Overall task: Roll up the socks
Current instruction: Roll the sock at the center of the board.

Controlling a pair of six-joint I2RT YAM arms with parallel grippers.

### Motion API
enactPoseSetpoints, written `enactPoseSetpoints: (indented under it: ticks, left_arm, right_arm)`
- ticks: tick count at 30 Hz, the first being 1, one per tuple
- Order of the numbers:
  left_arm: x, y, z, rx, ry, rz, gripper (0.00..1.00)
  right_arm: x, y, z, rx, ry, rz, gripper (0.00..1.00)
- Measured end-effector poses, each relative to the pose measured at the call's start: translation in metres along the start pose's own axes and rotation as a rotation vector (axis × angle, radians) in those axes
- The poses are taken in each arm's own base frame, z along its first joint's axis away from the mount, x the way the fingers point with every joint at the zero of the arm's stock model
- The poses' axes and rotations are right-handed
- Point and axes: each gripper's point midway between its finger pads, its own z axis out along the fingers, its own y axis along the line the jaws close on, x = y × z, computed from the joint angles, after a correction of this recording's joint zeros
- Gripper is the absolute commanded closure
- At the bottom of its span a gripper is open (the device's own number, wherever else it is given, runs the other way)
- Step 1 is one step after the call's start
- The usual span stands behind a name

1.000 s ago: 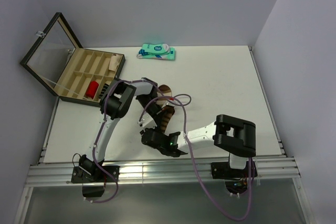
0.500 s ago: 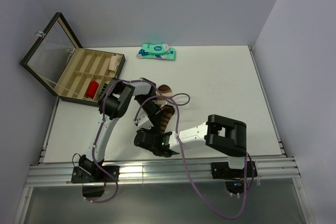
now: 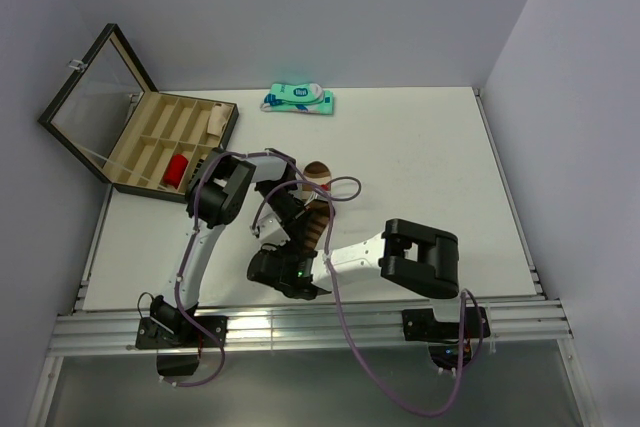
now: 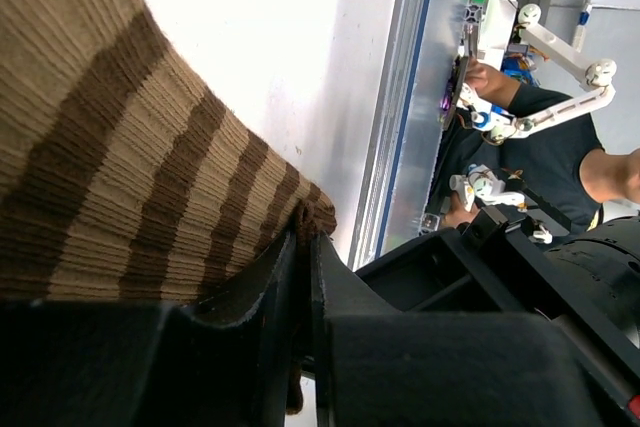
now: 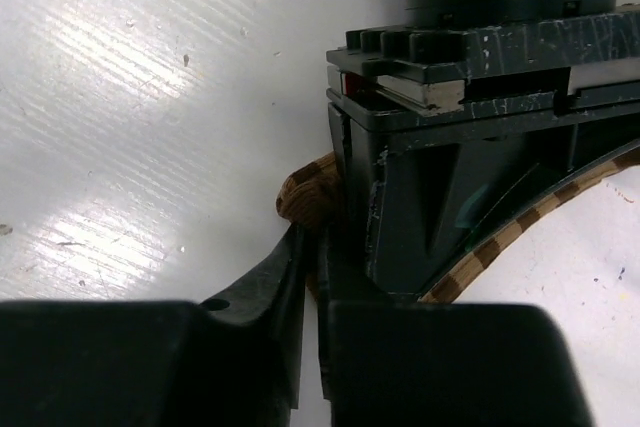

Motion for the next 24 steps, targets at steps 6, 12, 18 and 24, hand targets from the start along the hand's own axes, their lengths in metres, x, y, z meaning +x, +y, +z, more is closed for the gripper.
enactPoseSetpoints:
  ticks: [6,12,18,24]
  left_arm:
    - [0.000,0.000,0.000,-0.004,-0.004,0.013,0.78]
    - [-0.003,-0.005,-0.004,-0.037,-0.038,0.043,0.60]
    - [-0.012,-0.004,-0.017,-0.135,-0.098,0.092,0.55]
    - [-0.018,0.002,-0.033,-0.204,-0.163,0.075,0.54]
  right_arm:
    - [-0.001,-0.001,0.000,0.004,-0.004,0.014,1.00]
    - [0.000,-0.002,-0.004,-0.080,0.015,0.072,1.00]
    - [0.000,-0.005,-0.006,-0.125,0.041,0.089,1.00]
    - [0.003,-0.012,-0.005,-0.152,0.057,0.119,1.00]
